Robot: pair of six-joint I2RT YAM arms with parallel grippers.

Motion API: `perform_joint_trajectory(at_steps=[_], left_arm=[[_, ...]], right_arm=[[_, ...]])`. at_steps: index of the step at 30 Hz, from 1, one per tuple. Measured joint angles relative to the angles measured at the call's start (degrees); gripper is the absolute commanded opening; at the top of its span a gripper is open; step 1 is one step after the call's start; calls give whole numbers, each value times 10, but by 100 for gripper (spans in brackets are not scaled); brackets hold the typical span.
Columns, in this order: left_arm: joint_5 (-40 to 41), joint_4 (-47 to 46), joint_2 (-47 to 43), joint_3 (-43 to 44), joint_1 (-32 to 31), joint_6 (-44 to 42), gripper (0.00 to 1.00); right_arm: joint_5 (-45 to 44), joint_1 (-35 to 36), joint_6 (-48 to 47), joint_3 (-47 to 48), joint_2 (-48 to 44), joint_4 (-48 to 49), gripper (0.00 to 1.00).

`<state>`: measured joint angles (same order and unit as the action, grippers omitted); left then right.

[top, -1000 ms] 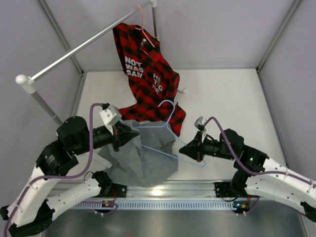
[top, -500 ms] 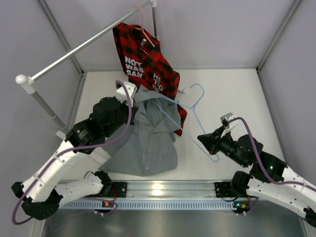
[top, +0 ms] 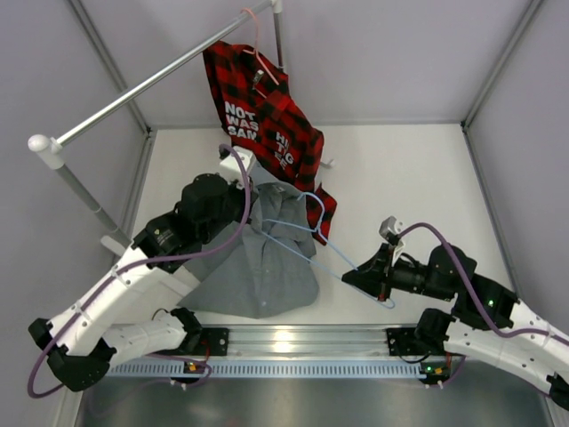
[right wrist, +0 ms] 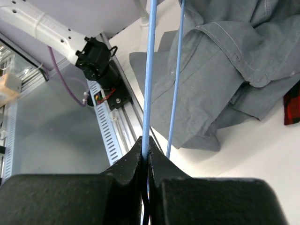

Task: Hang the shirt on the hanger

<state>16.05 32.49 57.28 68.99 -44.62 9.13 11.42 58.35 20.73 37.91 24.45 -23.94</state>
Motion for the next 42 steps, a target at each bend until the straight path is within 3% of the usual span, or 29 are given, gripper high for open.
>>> perform_joint_trajectory(at_steps=[6,14,20,28,42], left_arm=[[-19,-2,-5,-23,0,2,0],[-31,-11,-27,-32,0,12,0],[-54,-13,-25,-32,0,17,0],[-118,-15,-12,-27,0,18,0],[-301,-9,-9,22,0,12,0]], right_arm=[[-4,0,13,0,8,21,0],[-84,0,-1,5,110,30,0],[-133,0,-16,20,133,34,0],[-137,0,-23,38,167,119,0],[-129,0,-44,8,213,246,0]])
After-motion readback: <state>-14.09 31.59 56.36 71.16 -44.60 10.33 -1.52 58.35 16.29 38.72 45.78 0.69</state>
